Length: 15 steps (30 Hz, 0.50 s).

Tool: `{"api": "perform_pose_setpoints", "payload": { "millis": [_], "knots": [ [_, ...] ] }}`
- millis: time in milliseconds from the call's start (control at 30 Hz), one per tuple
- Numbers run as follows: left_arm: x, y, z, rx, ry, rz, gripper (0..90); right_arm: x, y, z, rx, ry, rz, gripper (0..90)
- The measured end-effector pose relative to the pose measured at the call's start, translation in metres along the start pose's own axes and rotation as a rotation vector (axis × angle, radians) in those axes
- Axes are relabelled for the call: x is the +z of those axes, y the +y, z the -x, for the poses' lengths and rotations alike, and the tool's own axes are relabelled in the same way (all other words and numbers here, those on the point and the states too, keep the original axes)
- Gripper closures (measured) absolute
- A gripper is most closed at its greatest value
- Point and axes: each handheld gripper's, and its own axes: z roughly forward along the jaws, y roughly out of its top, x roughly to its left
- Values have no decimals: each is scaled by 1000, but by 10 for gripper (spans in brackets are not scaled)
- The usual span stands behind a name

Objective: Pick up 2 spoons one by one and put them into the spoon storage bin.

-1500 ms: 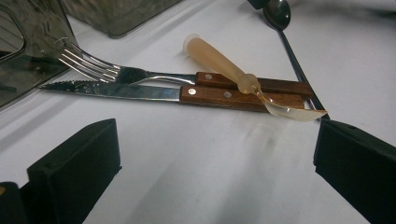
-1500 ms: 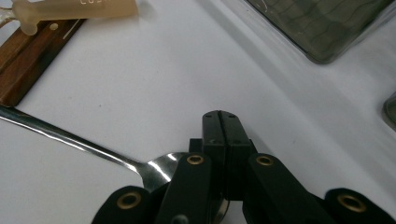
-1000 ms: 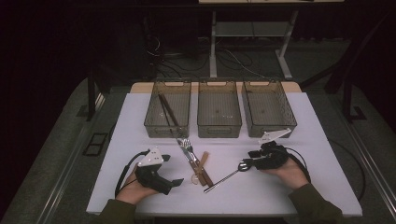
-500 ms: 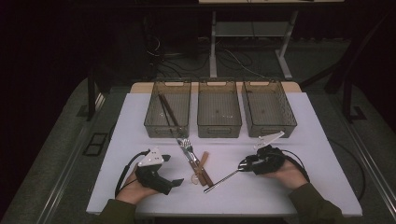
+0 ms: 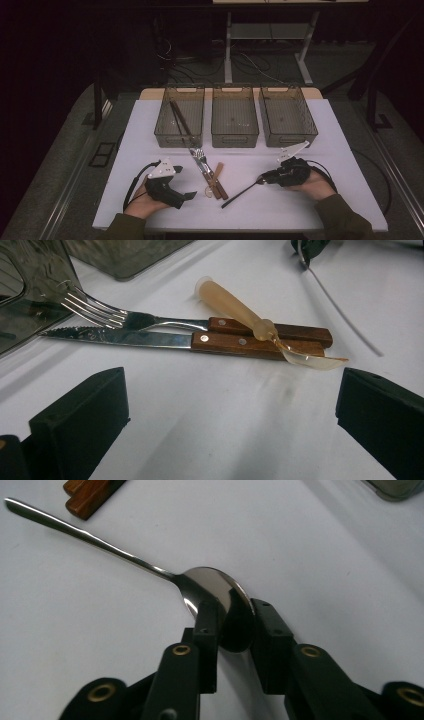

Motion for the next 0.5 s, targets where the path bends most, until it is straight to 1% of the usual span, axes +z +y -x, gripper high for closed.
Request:
{"api": "perform_pose_setpoints", "payload": {
  "millis": [33, 100, 200, 267, 333, 500],
  "knots": [
    [0, 0, 0, 0, 0, 0, 0, -1, -1, 0, 6, 5, -1, 766],
    [0, 0, 0, 0, 0, 0, 0, -2, -3, 1, -4, 14, -5, 783],
    [0, 0, 0, 1, 1, -1, 0, -3, -3, 1, -4, 30, 2, 818],
    [0, 0, 0, 0, 0, 0, 0, -4, -3, 1, -5, 34, 1, 829],
    [0, 0, 0, 2, 1, -2, 0, -4, -4, 1, -7, 50, -6, 847],
    [0, 0, 1, -1, 1, 4, 0, -4, -4, 1, -14, 59, -15, 864]
  ]
}}
